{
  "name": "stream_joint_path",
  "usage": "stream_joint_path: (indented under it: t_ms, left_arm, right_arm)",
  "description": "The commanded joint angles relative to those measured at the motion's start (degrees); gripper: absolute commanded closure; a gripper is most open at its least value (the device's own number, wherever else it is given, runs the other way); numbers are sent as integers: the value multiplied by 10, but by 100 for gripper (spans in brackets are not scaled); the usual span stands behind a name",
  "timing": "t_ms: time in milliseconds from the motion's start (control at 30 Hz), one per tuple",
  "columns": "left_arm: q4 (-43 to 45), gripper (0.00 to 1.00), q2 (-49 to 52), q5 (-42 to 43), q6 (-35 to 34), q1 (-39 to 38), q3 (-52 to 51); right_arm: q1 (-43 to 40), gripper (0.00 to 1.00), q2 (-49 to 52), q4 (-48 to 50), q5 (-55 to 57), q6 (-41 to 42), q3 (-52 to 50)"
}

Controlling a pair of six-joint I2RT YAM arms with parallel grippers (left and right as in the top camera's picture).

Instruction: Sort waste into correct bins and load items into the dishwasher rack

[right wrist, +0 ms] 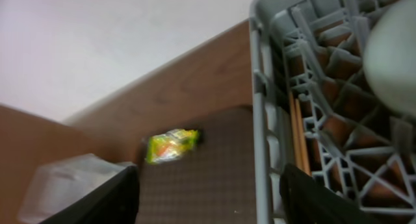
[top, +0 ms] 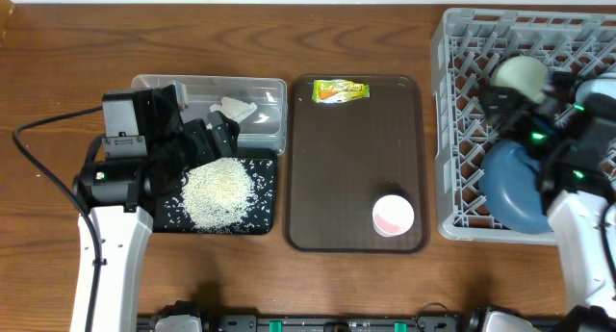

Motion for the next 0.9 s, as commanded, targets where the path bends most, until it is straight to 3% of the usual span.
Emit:
stream_joint_path:
  t_ms: [0,67,200,267,500,733,867]
  left_arm:
    - [1,2,3,6,1,0,6]
    - [1,2,3,6,1,0,6]
    - [1,2,3,6,1,0,6]
    - [1,2,3,6,1,0,6]
    - [1,2,3,6,1,0,6]
    - [1,2,3,6,1,0,6]
    - [1,2,3,6,1,0,6]
  right_arm:
    - [80,27,0,-37,198,-141,57]
    - [121,21,3,-58,261,-161,76]
    - [173,42,18,-64,289,-196,83]
    - [179,46,35,-68,308,-195,83]
    - [179,72,138,-26,319,-214,83]
    - [179,82,201,-10,322,-247,83]
    - [179,82,208,-28,353,-247,83]
